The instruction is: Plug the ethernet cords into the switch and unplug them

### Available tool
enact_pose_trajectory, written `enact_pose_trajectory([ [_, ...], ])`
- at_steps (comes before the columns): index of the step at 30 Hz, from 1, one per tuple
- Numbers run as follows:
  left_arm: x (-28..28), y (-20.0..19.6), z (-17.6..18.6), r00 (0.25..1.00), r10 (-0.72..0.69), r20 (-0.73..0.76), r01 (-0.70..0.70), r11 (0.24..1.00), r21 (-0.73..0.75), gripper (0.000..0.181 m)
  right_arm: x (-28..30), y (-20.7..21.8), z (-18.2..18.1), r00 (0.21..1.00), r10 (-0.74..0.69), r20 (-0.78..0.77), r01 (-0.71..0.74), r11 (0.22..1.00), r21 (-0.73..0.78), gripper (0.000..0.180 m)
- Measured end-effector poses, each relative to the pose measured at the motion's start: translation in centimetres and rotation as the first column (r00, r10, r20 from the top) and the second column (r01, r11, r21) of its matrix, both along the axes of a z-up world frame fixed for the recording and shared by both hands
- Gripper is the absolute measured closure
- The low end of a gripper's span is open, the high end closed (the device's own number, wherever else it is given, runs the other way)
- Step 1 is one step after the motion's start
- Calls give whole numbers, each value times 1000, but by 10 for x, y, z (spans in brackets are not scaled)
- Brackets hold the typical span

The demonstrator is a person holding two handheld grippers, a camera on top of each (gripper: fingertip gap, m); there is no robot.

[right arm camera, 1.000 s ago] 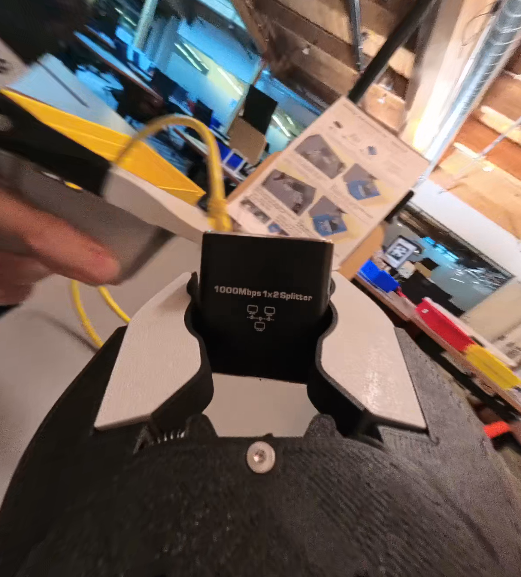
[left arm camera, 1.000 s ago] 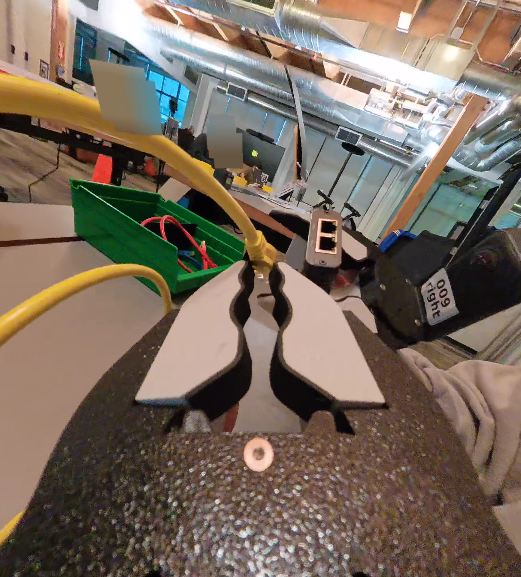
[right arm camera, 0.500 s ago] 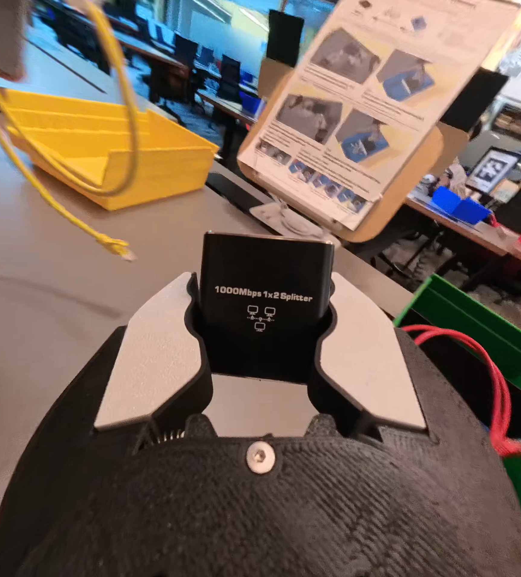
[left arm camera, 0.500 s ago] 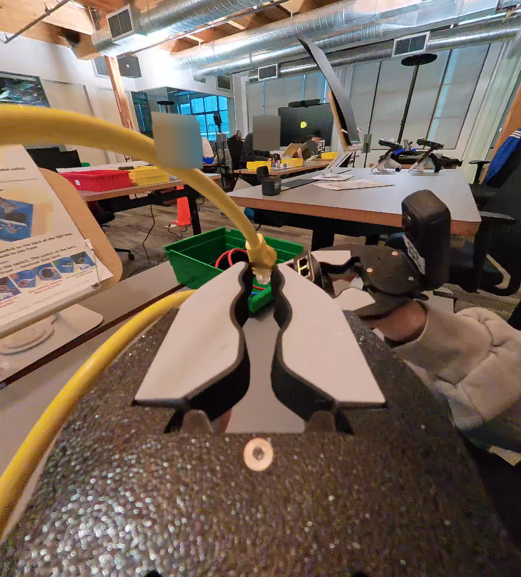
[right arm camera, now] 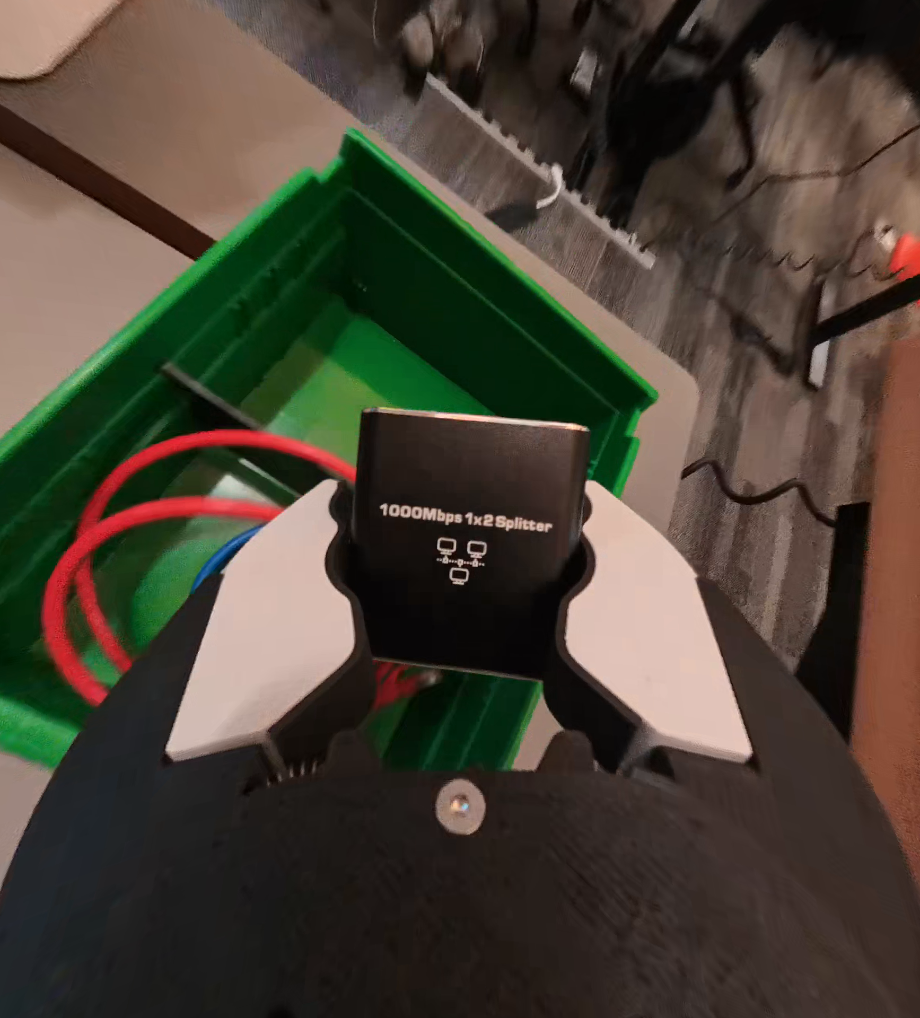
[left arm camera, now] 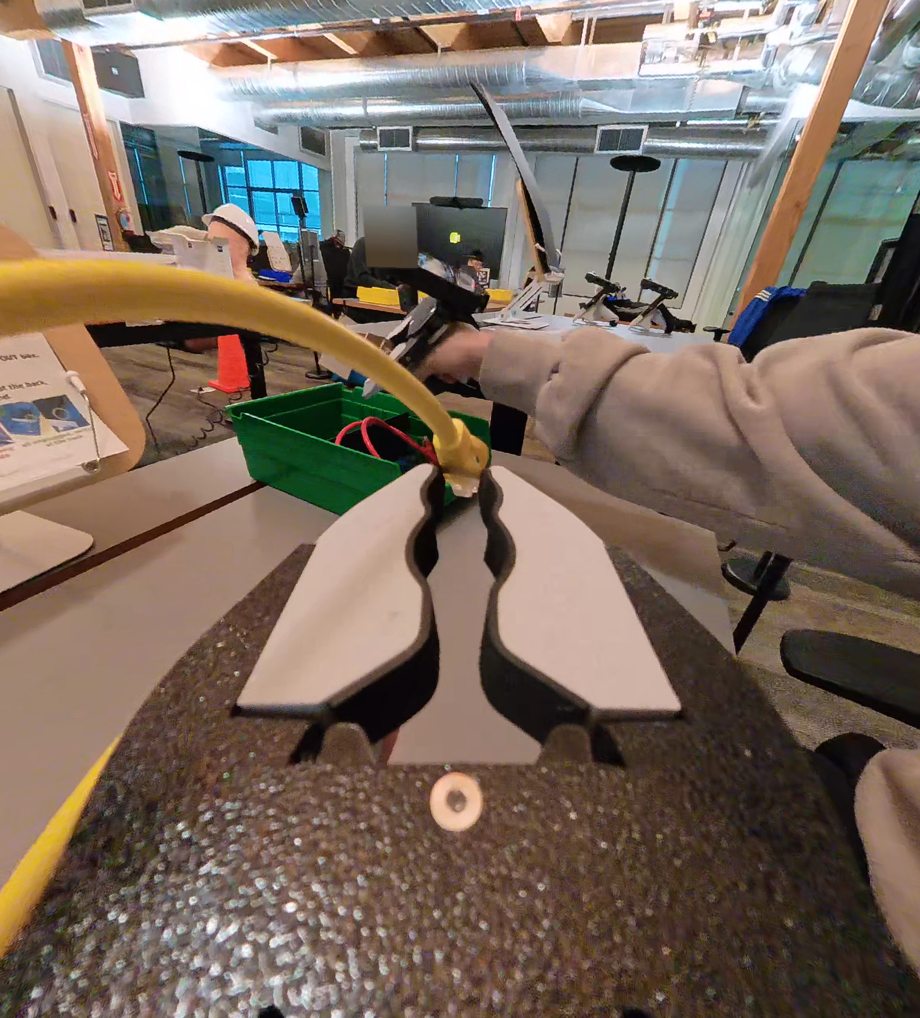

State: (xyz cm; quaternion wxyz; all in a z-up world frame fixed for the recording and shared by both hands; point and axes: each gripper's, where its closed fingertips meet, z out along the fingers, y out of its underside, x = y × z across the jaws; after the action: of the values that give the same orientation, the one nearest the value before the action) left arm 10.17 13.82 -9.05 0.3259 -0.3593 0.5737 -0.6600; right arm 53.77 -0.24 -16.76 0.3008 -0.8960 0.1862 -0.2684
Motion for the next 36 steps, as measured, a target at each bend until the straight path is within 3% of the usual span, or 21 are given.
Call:
enact_pose_trajectory([
  [9,13,30,-30,997,17,-74,-20,999,-39,175,46,53,-54,980,16,-199,-17,1000,-4,102],
  [18,20,31,-53,992,17,-128,-21,999,-26,176,36,62,-57,959,101,-265,-110,994,-21,103],
  [24,14,25,-40,996,28,-87,-26,999,30,176,22,53,7,994,79,-79,-77,997,27,87],
  [26,12,25,-36,996,29,-80,-26,999,44,176,-25,71,38,976,204,-72,-196,975,105,89],
  [29,6,20,-26,998,3,-66,0,999,46,176,-155,116,75,818,576,-2,-563,799,211,92],
  [32,-1,11,-17,998,-38,-53,41,998,39,176,-301,142,82,512,852,109,-849,483,212,98],
  [34,-5,8,-15,997,-45,-59,49,997,58,176,-381,144,84,315,931,185,-939,278,203,103],
  [36,-8,9,-15,998,-27,-62,33,995,95,176,-431,145,97,243,940,241,-946,174,275,113],
])
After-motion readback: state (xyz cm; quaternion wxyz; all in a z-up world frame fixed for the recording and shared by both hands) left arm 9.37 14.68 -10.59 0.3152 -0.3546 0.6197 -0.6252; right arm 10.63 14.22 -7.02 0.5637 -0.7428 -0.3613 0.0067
